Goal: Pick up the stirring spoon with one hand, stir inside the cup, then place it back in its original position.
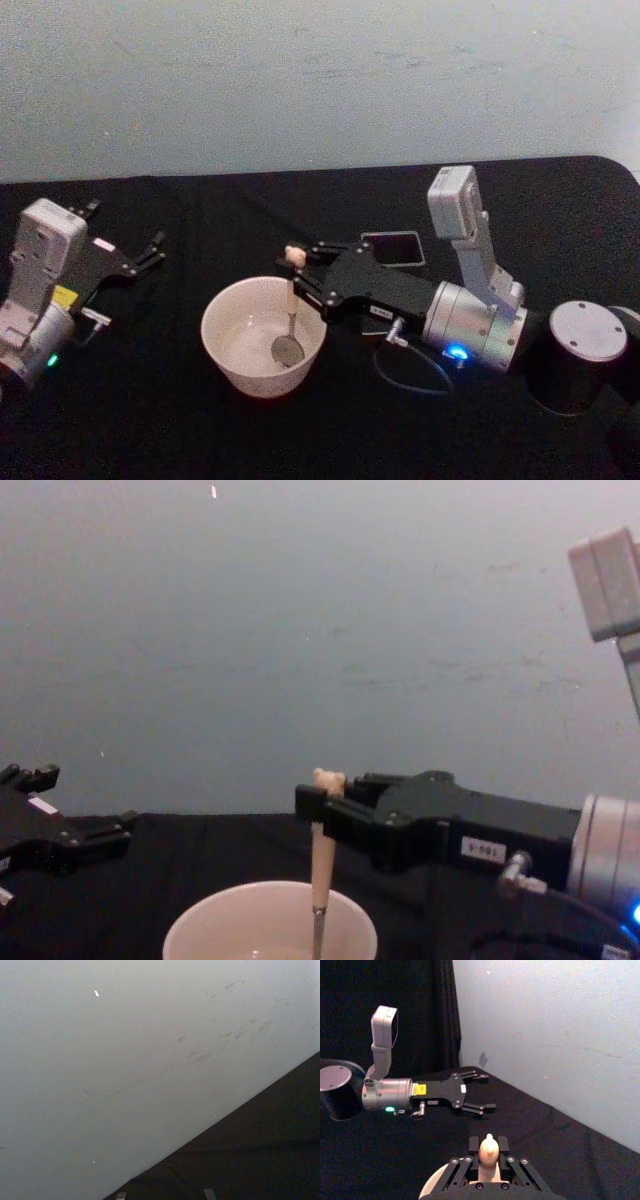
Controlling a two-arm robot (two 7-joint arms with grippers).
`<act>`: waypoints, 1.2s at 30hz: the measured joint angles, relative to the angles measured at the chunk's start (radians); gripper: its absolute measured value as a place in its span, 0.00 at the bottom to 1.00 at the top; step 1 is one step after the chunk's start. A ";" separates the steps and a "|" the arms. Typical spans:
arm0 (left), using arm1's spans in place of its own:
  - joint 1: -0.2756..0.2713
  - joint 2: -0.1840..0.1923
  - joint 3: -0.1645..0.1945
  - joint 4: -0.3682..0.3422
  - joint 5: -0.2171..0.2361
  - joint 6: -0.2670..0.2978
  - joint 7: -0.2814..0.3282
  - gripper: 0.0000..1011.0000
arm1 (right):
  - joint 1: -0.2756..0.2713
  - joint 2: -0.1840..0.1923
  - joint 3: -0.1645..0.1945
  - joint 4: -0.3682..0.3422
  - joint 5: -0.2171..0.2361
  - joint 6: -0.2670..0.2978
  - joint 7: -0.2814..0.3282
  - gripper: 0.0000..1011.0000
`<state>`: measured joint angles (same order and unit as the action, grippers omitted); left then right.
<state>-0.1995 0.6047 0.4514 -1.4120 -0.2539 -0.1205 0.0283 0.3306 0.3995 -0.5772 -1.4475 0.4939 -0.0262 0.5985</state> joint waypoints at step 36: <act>0.000 0.000 0.000 0.000 0.000 0.000 0.000 0.99 | 0.086 -0.112 -0.049 0.134 -0.089 -0.033 -0.006 0.21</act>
<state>-0.1995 0.6047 0.4514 -1.4120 -0.2539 -0.1205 0.0283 0.4168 0.2874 -0.6267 -1.3131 0.4047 -0.0589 0.5921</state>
